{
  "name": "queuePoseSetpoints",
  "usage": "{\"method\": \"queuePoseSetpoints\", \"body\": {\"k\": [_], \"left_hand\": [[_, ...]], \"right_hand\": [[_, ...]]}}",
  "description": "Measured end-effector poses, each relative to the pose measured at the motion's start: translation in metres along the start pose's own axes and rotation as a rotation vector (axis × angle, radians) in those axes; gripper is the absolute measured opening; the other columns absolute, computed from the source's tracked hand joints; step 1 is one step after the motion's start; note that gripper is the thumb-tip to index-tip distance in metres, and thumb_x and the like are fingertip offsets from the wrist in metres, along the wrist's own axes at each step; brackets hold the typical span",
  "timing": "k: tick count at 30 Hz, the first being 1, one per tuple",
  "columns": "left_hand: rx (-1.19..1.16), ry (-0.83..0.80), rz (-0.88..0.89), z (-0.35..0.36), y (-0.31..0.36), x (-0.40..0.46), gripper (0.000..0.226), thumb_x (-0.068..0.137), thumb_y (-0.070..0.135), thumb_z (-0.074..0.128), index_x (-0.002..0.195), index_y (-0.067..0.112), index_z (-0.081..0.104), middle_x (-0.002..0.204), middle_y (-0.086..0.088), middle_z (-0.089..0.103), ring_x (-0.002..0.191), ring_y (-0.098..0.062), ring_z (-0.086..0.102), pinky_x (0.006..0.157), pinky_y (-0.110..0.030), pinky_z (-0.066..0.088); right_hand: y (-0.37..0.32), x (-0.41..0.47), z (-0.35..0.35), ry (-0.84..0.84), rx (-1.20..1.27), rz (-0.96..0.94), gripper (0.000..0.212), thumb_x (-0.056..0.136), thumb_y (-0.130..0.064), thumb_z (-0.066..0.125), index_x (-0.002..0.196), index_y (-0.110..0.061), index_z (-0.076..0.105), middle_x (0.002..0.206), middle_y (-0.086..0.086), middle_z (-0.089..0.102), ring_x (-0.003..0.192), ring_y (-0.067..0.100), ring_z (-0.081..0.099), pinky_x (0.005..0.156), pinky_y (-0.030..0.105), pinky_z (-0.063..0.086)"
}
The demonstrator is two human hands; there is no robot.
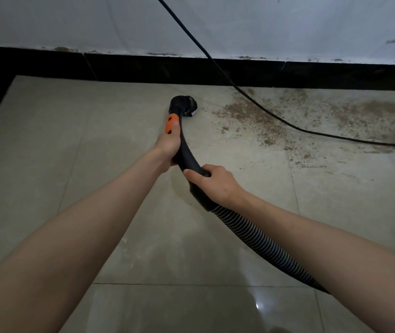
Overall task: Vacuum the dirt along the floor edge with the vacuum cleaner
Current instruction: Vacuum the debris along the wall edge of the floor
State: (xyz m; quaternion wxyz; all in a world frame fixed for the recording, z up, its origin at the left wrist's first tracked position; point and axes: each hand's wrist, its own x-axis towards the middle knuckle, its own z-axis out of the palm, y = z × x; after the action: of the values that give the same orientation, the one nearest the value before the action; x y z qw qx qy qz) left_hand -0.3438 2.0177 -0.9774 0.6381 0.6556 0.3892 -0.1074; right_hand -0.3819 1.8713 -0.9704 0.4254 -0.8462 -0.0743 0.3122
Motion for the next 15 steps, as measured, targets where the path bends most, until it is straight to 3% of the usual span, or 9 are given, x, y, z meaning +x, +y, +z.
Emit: {"method": "queuePoseSetpoints", "body": {"k": [4, 10, 15], "left_hand": [[0.046, -0.031, 0.014, 0.019, 0.008, 0.004, 0.065, 0.098, 0.057, 0.03, 0.131, 0.002, 0.042, 0.122, -0.015, 0.056, 0.11, -0.031, 0.056, 0.091, -0.043, 0.051], [0.07, -0.092, 0.033, 0.037, 0.017, 0.004, 0.063, 0.098, 0.055, 0.032, 0.13, 0.001, 0.042, 0.108, -0.011, 0.056, 0.097, -0.026, 0.057, 0.076, -0.036, 0.051], [0.012, -0.009, 0.052, 0.013, 0.008, -0.002, 0.066, 0.093, 0.062, 0.037, 0.127, 0.005, 0.047, 0.099, -0.006, 0.058, 0.084, -0.019, 0.058, 0.058, -0.029, 0.048]], "right_hand": [[0.005, 0.004, -0.005, 0.069, 0.022, 0.032, 0.031, 0.087, -0.056, 0.057, 0.077, -0.027, 0.057, 0.075, -0.008, 0.064, 0.068, 0.009, 0.063, 0.058, 0.024, 0.046], [0.012, -0.001, -0.018, 0.128, 0.024, 0.025, 0.03, 0.089, -0.054, 0.055, 0.078, -0.026, 0.056, 0.075, -0.006, 0.063, 0.069, 0.01, 0.062, 0.06, 0.026, 0.047], [0.005, -0.018, -0.009, 0.082, 0.025, -0.036, 0.029, 0.087, -0.054, 0.057, 0.079, -0.026, 0.058, 0.077, -0.005, 0.067, 0.073, 0.013, 0.066, 0.069, 0.031, 0.054]]}}
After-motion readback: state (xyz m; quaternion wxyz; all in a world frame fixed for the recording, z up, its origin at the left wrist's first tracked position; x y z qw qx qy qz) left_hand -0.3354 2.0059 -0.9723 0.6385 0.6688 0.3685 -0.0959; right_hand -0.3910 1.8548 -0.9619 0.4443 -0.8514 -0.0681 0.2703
